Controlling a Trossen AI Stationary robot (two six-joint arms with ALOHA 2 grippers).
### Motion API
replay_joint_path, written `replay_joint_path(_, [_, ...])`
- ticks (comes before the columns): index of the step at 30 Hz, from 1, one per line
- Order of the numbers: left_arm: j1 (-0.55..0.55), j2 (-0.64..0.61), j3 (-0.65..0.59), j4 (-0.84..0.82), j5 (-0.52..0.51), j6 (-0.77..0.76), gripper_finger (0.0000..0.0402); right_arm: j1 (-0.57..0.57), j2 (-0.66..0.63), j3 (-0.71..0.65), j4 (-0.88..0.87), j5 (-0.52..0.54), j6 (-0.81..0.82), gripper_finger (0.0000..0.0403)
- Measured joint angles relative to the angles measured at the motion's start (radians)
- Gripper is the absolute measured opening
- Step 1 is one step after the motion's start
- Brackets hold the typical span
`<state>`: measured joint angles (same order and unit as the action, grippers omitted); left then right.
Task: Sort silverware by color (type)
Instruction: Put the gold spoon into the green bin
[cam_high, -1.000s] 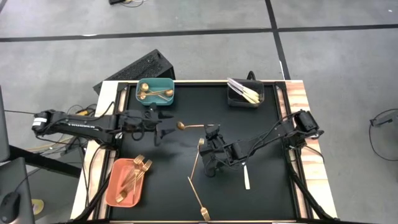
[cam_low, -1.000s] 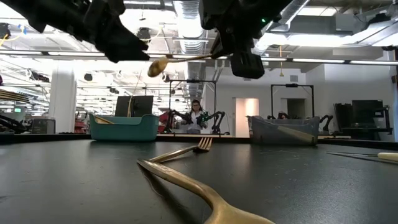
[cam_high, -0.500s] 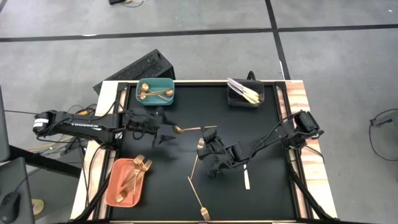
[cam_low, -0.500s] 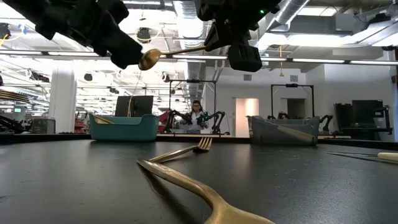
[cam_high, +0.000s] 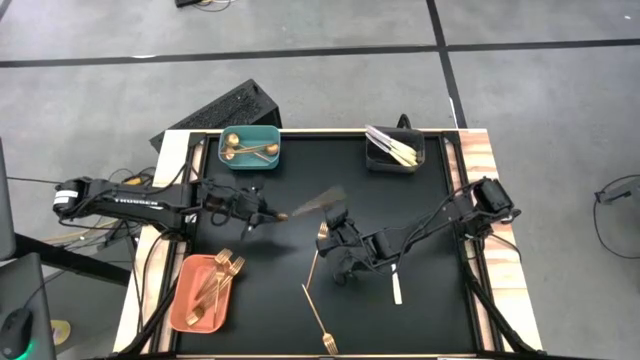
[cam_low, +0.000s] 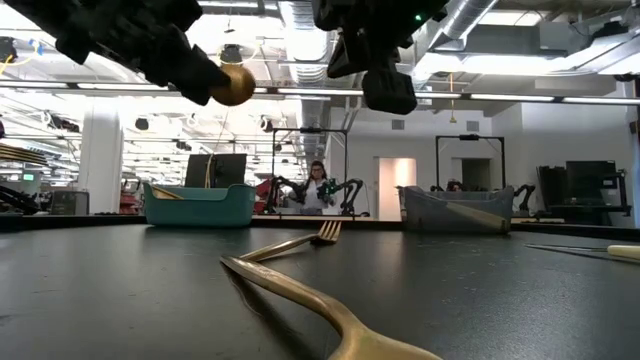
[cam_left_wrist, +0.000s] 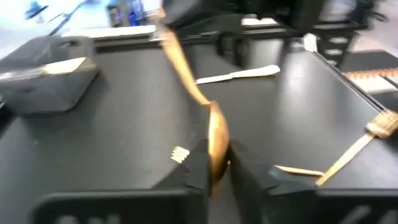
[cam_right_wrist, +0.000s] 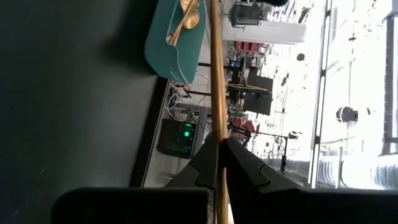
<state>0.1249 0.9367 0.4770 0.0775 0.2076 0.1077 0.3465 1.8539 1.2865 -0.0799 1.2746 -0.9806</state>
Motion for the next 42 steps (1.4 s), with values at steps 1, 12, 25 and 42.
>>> replay_joint_path(1, [-0.001, 0.0, 0.0, 0.0, 0.01, 0.014, 0.002, -0.001, 0.0, 0.0, 0.006, 0.0, 0.003, 0.0038])
replay_joint_path(12, [0.0, -0.043, 0.053, -0.24, -0.349, 0.269, 0.0001, -0.07, -0.004, 0.001, -0.101, -0.015, 0.541, 0.0067])
replay_joint_path(25, [0.029, -0.018, 0.38, -1.172, -0.858, 0.745, 0.0, -0.222, -0.004, 0.001, -0.305, -0.213, 0.88, 0.0077])
replay_joint_path(42, [0.437, 0.153, 0.369, -1.094, -0.743, 1.195, 0.0, -0.237, -0.004, 0.001, -0.286, -0.309, 0.869, 0.0078])
